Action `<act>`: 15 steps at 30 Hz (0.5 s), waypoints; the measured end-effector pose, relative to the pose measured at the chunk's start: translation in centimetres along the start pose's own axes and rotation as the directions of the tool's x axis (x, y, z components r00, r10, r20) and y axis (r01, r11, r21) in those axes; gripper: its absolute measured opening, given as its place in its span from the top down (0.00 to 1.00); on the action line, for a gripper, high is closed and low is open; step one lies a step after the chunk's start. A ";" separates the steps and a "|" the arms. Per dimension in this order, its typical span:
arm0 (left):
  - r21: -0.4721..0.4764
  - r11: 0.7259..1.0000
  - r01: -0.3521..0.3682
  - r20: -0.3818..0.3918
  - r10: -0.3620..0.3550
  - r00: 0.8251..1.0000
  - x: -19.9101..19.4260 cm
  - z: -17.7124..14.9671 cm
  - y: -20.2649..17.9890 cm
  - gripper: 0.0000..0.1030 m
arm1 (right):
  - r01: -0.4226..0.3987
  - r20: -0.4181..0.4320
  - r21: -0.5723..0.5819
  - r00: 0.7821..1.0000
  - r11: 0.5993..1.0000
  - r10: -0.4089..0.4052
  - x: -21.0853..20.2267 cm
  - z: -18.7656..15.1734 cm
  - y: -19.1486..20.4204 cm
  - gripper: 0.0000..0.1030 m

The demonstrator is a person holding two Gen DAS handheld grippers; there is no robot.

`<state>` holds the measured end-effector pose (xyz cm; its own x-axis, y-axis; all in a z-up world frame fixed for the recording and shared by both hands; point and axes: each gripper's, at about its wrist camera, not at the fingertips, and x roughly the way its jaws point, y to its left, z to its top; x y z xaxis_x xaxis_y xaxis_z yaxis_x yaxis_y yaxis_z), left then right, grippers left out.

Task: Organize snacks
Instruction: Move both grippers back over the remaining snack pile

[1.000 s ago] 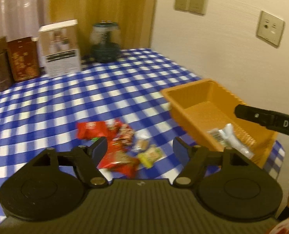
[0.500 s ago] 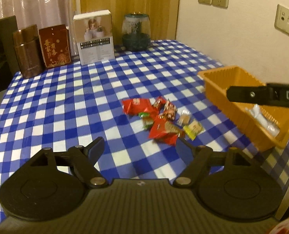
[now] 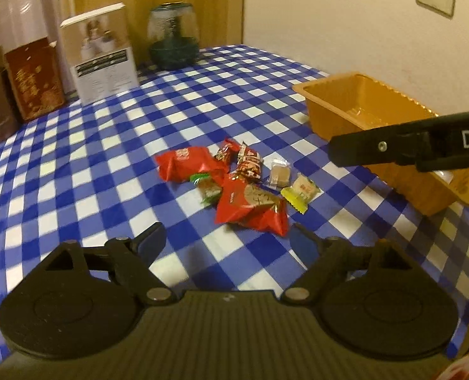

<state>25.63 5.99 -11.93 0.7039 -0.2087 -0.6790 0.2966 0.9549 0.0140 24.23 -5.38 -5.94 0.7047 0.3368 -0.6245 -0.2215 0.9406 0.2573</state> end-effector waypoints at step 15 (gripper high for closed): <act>0.157 0.987 0.044 0.001 -0.044 0.999 3.8 0.8 -1.6 0.19 | 0.037 -0.031 0.061 0.999 0.997 -0.035 1.9 0.1 -2.8 0.52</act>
<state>28.34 3.50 -13.96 0.6904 -0.2510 -0.6785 0.4247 0.8999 0.0991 26.26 -7.35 -7.78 0.6907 0.3048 -0.6558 -0.1539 0.9480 0.2785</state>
